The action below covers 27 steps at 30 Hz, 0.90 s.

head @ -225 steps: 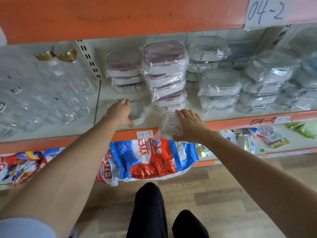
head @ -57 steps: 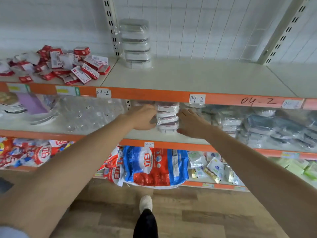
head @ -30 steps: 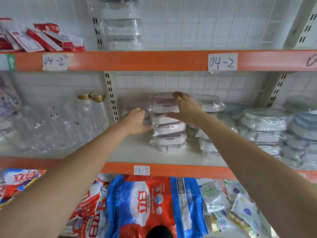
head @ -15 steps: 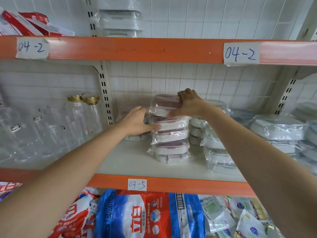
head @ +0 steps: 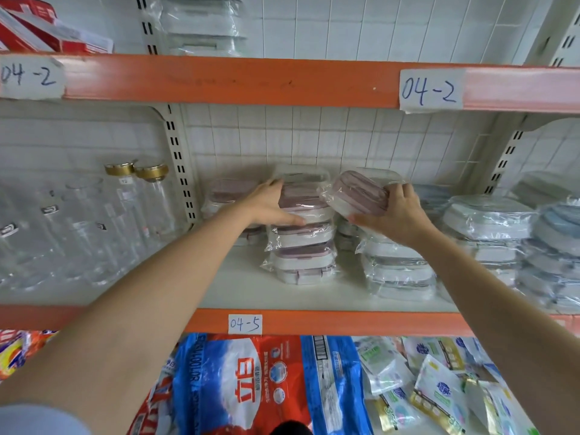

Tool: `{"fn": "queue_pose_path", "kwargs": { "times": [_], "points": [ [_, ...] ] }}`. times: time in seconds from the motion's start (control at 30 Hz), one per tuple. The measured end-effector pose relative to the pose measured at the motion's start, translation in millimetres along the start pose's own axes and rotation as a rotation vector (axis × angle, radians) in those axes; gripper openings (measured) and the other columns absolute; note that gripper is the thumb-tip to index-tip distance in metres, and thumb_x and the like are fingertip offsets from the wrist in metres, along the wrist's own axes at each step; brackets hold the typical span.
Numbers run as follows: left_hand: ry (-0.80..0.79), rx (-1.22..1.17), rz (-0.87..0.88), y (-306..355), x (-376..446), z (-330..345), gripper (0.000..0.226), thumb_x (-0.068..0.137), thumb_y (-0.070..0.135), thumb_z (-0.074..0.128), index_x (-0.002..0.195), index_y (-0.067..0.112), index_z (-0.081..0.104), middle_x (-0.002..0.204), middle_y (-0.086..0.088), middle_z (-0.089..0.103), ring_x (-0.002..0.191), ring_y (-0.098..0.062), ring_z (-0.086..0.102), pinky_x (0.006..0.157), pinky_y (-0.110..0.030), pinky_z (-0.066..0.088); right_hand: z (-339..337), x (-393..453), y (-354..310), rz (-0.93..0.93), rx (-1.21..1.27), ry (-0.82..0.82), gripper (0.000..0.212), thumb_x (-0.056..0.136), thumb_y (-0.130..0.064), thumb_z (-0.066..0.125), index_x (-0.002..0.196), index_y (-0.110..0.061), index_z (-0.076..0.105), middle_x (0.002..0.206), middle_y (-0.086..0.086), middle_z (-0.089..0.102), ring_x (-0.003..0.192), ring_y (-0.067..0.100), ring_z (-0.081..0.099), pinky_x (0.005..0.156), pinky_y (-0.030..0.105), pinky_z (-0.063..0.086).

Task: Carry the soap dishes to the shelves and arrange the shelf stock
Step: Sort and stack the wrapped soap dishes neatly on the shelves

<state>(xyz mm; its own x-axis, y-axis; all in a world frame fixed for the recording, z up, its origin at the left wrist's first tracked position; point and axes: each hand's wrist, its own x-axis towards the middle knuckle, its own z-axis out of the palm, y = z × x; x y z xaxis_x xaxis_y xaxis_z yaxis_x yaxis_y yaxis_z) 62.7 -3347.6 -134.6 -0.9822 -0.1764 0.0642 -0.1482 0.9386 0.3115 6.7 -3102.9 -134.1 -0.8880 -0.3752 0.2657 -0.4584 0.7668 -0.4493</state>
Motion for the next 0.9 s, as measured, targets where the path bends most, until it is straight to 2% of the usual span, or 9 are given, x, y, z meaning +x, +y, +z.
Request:
{"fn": "queue_pose_path", "kwargs": {
  "times": [0.07, 0.17, 0.33, 0.43, 0.6, 0.73, 0.9],
  "points": [
    [0.039, 0.002, 0.023, 1.5, 1.1, 0.1, 0.111, 0.067, 0.062, 0.074, 0.150, 0.011, 0.022, 0.157, -0.010, 0.017, 0.144, -0.028, 0.016, 0.118, -0.042, 0.021, 0.2, -4.3, 0.6, 0.033, 0.000, -0.001, 0.100, 0.071, -0.060, 0.070, 0.143, -0.006, 0.027, 0.138, 0.011, 0.030, 0.131, 0.027, 0.027, 0.112, 0.039, 0.026],
    [0.109, 0.003, -0.004, -1.6, -2.6, -4.3, 0.115, 0.066, 0.064, 0.074, 0.150, 0.008, 0.020, 0.155, -0.015, 0.015, 0.144, -0.032, 0.013, 0.118, -0.045, 0.019, -3.9, -7.2, -2.6, 0.070, 0.006, -0.002, 0.101, 0.071, -0.062, 0.068, 0.142, -0.004, 0.026, 0.137, 0.011, 0.029, 0.132, 0.026, 0.024, 0.112, 0.039, 0.025],
    [0.216, 0.041, -0.096, -11.6, -35.4, -28.7, 0.101, 0.066, 0.065, 0.074, 0.139, 0.004, 0.037, 0.139, -0.012, 0.033, 0.133, -0.029, 0.027, 0.113, -0.044, 0.028, -13.0, -18.1, -16.8, 0.069, -0.031, -0.061, 0.098, 0.073, -0.063, 0.066, 0.142, -0.004, 0.027, 0.139, 0.014, 0.027, 0.133, 0.030, 0.022, 0.112, 0.039, 0.021],
    [0.124, 0.074, -0.130, -8.9, -75.5, -31.7, 0.104, 0.065, 0.068, 0.071, 0.140, 0.004, 0.036, 0.137, -0.011, 0.035, 0.130, -0.026, 0.034, 0.111, -0.040, 0.031, -14.4, -36.5, -28.1, 0.067, -0.046, -0.122, 0.097, 0.073, -0.063, 0.066, 0.141, -0.005, 0.029, 0.139, 0.014, 0.030, 0.130, 0.030, 0.025, 0.112, 0.038, 0.021],
    [-0.066, 0.047, -0.207, 5.5, -151.5, -29.8, 0.106, 0.068, 0.066, 0.070, 0.146, 0.007, 0.028, 0.148, -0.010, 0.025, 0.140, -0.026, 0.022, 0.115, -0.043, 0.027, -22.4, -86.2, -47.9, 0.086, -0.065, -0.264, 0.102, 0.071, -0.065, 0.066, 0.142, -0.002, 0.028, 0.137, 0.016, 0.033, 0.129, 0.031, 0.028, 0.111, 0.036, 0.023],
    [-0.129, 0.039, -0.220, 21.7, -202.9, -42.3, 0.096, 0.067, 0.063, 0.073, 0.137, 0.008, 0.037, 0.128, -0.007, 0.035, 0.126, -0.020, 0.032, 0.106, -0.036, 0.035, -45.2, -132.4, -59.8, 0.096, -0.062, -0.350, 0.098, 0.071, -0.064, 0.067, 0.138, -0.002, 0.032, 0.134, 0.015, 0.035, 0.126, 0.030, 0.030, 0.109, 0.036, 0.025],
    [-0.153, 0.020, -0.206, 45.7, -247.8, -74.5, 0.092, 0.066, 0.063, 0.075, 0.131, 0.007, 0.042, 0.123, -0.005, 0.038, 0.121, -0.019, 0.036, 0.104, -0.035, 0.036, -90.0, -173.6, -74.0, 0.119, -0.040, -0.413, 0.099, 0.072, -0.067, 0.065, 0.140, -0.004, 0.030, 0.133, 0.013, 0.034, 0.126, 0.029, 0.030, 0.109, 0.036, 0.027]
  ]
}}
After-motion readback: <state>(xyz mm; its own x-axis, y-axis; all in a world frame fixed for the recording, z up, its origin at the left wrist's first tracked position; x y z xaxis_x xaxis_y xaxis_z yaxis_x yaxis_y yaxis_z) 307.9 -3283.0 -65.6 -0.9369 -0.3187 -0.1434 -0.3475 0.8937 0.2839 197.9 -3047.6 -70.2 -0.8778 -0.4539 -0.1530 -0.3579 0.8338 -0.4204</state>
